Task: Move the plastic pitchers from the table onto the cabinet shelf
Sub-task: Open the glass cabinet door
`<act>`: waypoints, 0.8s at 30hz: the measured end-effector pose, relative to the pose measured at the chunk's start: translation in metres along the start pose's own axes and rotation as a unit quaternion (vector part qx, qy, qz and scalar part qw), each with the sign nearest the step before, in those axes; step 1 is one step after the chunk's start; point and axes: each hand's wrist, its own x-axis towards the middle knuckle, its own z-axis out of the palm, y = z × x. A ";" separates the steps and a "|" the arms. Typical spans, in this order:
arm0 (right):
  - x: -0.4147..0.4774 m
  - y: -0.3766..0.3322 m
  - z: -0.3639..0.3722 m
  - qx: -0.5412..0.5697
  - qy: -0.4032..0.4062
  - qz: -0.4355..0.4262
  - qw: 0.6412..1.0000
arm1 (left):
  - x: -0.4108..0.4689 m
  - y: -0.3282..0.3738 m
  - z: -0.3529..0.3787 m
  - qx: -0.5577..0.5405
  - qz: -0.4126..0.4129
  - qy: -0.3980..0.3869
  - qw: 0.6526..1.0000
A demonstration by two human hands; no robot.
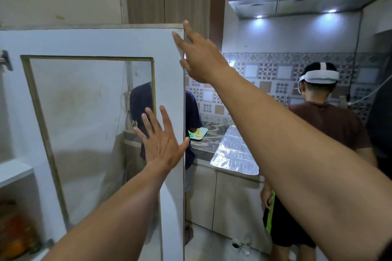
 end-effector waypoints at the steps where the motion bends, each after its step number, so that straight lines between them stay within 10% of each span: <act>1: 0.003 0.004 0.005 0.000 0.001 -0.001 1.000 | 0.004 0.001 0.004 0.003 0.000 0.002 1.000; 24: 0.028 -0.086 0.043 0.142 0.117 -0.068 0.980 | 0.047 -0.096 -0.075 0.159 -0.009 0.063 0.985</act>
